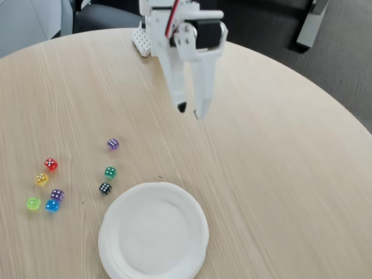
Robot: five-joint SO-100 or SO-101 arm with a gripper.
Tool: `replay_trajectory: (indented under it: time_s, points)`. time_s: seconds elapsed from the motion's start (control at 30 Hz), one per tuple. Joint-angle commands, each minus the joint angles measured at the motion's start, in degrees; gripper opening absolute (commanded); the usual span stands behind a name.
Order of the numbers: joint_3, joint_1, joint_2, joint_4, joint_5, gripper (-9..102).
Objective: Pick a purple dice and put it in the plate.
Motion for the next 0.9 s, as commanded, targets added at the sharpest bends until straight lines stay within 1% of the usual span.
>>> replay_trajectory:
  time_s: [0.0,0.27,0.4,0.47,0.63,0.73,0.87]
  points:
    - [7.3,0.4,6.2,-4.5,-1.3,13]
    - [36.4,0.5,13.6,-24.5,-4.2,13]
    - [47.3,0.7,15.0,-33.0,-5.3,13]
    - [51.2,1.2,15.1,-36.6,-5.7,13]
    - [57.2,6.3,14.2,-45.6,-7.3,13]
    - [59.8,9.8,14.1,-49.4,-9.5,13]
    - [63.5,14.2,14.0,-52.3,-12.0,13]
